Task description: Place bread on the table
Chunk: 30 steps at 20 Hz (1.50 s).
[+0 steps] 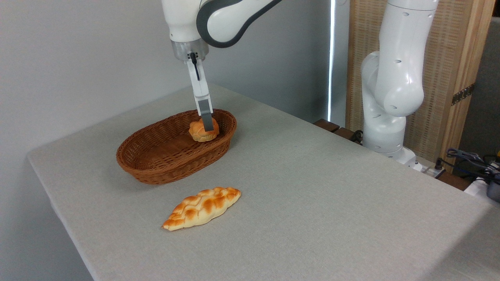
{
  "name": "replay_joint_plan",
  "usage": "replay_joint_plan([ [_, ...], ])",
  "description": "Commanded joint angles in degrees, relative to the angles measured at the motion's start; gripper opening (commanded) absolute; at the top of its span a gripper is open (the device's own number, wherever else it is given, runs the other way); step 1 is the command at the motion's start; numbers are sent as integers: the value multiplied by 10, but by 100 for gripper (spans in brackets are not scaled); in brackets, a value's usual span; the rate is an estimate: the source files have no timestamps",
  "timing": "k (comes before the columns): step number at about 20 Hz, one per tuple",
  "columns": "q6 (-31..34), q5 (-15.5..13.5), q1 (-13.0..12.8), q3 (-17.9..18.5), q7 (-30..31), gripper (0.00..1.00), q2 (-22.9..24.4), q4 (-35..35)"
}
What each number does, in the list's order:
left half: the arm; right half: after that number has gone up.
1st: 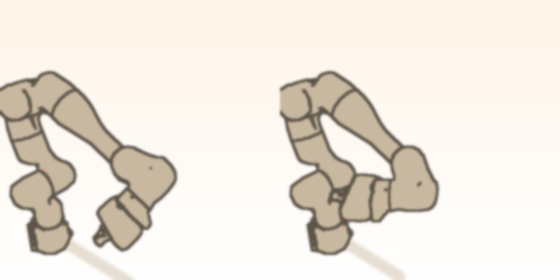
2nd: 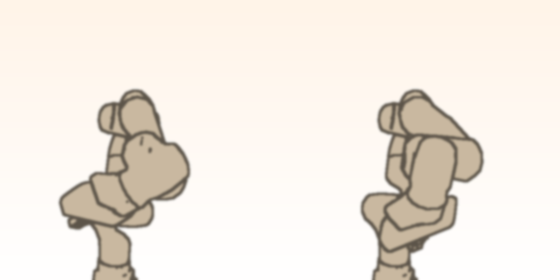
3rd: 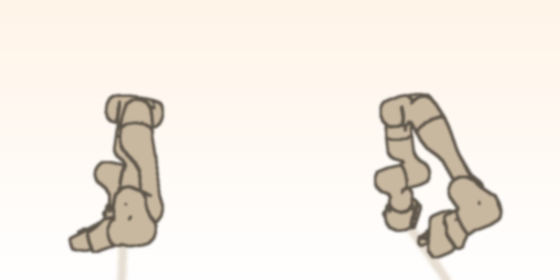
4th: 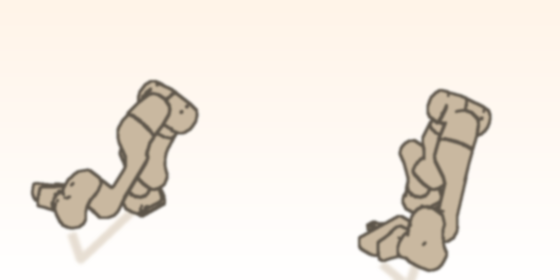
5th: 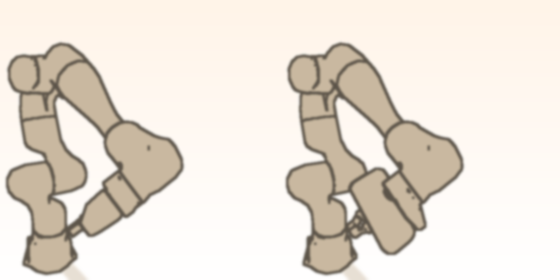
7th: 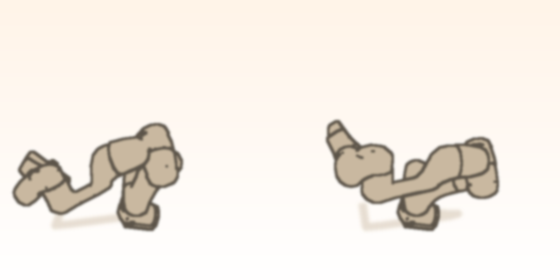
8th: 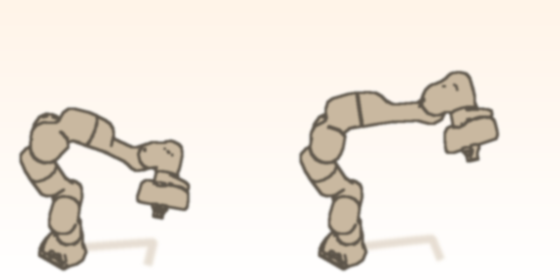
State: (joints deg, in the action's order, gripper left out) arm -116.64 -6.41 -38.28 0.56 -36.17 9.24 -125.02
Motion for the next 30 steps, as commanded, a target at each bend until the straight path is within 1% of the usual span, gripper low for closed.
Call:
replay_joint_plan([
  [1, -13, -4, -10, 8, -6, 100, -6, -7],
  [4, -14, -4, -10, 6, -6, 100, -7, -7],
  [5, -14, -4, -14, 6, -6, 100, -7, -6],
  [9, -36, -4, -17, 6, -6, 100, -7, -7],
  [12, -60, -5, -25, 6, -6, 100, -7, -7],
  [24, -61, -5, -25, 6, -6, 100, -14, -23],
  [26, -65, -5, -26, 6, -6, 100, -16, -25],
  [28, -81, -5, -34, 6, -6, 100, -16, -35],
  [30, -90, -5, -34, 6, -6, 100, -16, -42],
])
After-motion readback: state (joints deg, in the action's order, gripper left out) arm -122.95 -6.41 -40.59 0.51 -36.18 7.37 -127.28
